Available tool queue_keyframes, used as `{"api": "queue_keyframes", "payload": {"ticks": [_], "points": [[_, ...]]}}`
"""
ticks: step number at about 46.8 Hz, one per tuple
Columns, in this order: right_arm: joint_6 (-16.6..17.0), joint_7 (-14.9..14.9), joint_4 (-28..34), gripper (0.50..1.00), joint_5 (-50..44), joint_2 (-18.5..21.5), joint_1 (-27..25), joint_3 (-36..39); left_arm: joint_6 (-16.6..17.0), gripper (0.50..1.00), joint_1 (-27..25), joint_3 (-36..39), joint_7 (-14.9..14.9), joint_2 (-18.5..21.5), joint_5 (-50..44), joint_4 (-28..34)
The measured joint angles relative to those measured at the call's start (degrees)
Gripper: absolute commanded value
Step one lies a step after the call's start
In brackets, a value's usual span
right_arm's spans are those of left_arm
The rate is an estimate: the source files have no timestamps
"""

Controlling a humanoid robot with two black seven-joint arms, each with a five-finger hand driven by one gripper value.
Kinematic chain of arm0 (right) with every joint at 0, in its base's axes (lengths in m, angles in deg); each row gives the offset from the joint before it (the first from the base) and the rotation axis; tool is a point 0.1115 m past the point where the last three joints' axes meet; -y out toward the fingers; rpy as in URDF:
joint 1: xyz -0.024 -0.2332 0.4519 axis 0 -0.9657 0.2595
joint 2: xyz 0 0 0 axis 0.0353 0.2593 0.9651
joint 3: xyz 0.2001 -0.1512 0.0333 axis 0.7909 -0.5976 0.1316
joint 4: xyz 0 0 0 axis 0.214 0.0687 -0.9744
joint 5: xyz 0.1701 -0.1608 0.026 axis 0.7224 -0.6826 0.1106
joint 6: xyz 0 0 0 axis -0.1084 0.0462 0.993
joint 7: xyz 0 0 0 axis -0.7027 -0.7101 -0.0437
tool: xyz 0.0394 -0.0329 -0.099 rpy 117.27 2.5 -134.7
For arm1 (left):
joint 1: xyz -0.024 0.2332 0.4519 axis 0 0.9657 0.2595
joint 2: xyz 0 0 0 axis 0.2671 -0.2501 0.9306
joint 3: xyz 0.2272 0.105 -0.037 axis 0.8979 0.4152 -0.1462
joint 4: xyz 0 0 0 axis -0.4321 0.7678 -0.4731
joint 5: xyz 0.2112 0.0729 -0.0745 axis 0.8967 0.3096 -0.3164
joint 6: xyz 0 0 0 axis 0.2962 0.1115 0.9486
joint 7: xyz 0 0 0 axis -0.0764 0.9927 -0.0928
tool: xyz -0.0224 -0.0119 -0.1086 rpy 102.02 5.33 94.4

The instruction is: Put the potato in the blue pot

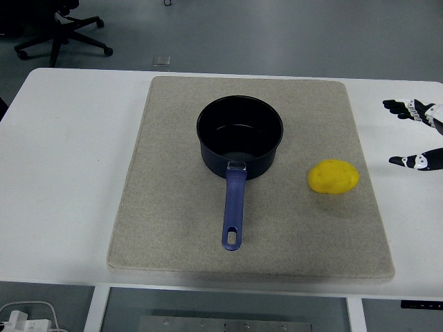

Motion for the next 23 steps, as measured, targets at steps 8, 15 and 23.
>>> {"api": "queue_keyframes", "payload": {"ticks": [8, 15, 23], "points": [[0.3, -0.6, -0.2, 0.934, -5.1, 1.8, 0.5, -1.4, 0.0, 0.994, 0.0, 0.0, 0.0, 0.0, 0.0, 0.0], [0.1, -1.4, -0.1, 0.934, -9.3, 4.6, 0.6, -2.8, 0.0, 0.994, 0.0, 0.0, 0.0, 0.0, 0.0, 0.0], [-0.3, -3.1, 0.7, 0.934, -11.4, 7.1, 0.7, -3.5, 0.0, 0.994, 0.0, 0.0, 0.0, 0.0, 0.0, 0.0]]}}
